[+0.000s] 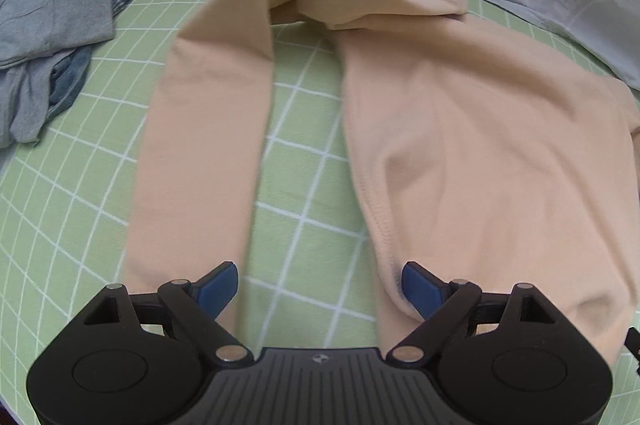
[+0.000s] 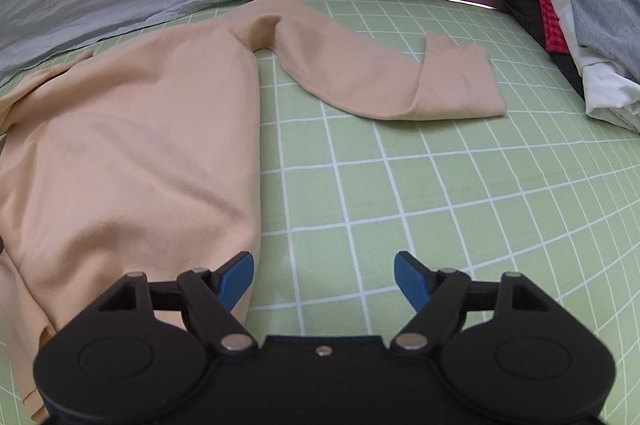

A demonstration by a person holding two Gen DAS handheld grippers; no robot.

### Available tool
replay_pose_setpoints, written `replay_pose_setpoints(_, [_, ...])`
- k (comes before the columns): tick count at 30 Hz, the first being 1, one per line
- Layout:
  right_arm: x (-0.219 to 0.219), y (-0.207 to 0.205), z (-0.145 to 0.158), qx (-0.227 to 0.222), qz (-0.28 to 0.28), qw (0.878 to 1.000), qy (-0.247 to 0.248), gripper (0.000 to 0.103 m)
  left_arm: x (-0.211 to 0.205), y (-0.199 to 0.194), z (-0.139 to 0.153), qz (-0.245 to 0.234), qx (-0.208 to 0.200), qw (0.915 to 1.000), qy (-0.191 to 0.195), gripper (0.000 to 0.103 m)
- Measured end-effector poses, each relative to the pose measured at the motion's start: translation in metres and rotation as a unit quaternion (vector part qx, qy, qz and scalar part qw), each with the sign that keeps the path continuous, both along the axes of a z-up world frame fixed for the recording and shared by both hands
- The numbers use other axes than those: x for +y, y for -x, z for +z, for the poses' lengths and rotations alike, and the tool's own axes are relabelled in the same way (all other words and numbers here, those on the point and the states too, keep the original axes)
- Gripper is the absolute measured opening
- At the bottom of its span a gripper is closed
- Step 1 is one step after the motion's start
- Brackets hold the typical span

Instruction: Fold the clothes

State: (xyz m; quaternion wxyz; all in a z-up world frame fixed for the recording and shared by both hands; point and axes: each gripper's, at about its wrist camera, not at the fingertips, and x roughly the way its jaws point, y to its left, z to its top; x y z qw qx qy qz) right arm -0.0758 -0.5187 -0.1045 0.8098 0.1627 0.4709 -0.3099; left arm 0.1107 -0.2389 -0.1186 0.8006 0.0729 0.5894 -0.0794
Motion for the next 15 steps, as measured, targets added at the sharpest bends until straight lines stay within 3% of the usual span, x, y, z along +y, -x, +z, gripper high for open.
replay_pose_setpoints(5, [0.007,-0.001,0.004,-0.001,0.012,1.000,0.005,0.078,0.041,0.000,-0.001,0.059,-0.002,0.9978,-0.030,0.089])
replay_pose_setpoints(7, [0.009,-0.002,0.005,-0.002,0.016,1.000,0.007,0.078,0.052,0.000,0.002,0.083,0.001,0.9963,-0.022,0.089])
replay_pose_setpoints(11, [0.010,-0.003,0.007,-0.010,0.022,1.000,0.000,0.078,0.049,0.005,0.009,0.067,-0.001,0.9976,0.017,0.089])
replay_pose_setpoints(15, [0.013,-0.003,0.007,-0.025,0.030,0.999,-0.024,0.080,0.028,0.014,0.005,0.023,0.008,0.9996,0.013,0.089])
